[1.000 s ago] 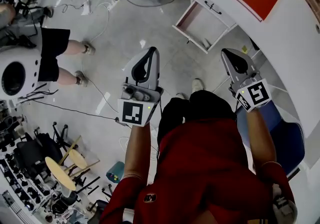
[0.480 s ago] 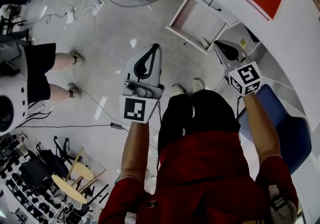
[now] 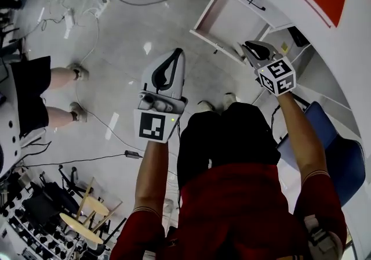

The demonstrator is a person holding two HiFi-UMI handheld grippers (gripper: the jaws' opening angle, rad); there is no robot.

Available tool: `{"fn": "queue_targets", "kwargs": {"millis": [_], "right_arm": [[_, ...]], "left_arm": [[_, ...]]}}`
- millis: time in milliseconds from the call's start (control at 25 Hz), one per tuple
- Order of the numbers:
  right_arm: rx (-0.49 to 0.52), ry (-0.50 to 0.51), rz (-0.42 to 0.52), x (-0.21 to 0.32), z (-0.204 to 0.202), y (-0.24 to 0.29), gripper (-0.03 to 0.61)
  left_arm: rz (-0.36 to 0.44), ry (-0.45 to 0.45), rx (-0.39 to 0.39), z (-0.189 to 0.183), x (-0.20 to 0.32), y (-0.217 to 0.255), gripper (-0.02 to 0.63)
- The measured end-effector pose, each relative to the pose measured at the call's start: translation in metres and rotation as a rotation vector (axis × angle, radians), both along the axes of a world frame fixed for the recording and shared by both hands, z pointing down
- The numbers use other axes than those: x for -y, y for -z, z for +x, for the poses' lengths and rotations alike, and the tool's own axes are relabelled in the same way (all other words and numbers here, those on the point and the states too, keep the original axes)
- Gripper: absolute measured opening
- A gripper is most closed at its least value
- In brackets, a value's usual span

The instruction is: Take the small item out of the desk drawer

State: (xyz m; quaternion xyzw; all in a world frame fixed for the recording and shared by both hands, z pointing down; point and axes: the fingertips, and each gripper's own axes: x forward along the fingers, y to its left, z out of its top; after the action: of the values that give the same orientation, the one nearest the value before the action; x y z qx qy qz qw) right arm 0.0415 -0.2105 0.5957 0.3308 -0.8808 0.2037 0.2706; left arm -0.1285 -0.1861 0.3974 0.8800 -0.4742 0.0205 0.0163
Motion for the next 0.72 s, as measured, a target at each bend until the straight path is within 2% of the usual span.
{"fn": "queue_targets", "kwargs": {"millis": [240, 520, 720], "right_arm": [[-0.094, 0.037, -0.067, 0.014, -0.002, -0.063, 0.089], [-0.233, 0.079, -0.192, 0.023, -0.003, -0.136, 0.135], [-0.295, 0.089, -0.276, 0.027, -0.008, -0.174, 0.143]], "left_arm": [[0.009, -0.002, -0.009, -0.007, 0.015, -0.036, 0.003], [-0.001, 0.012, -0.017, -0.021, 0.017, -0.074, 0.003], [-0.011, 0.012, -0.017, -0.031, 0.015, -0.097, 0.003]]}}
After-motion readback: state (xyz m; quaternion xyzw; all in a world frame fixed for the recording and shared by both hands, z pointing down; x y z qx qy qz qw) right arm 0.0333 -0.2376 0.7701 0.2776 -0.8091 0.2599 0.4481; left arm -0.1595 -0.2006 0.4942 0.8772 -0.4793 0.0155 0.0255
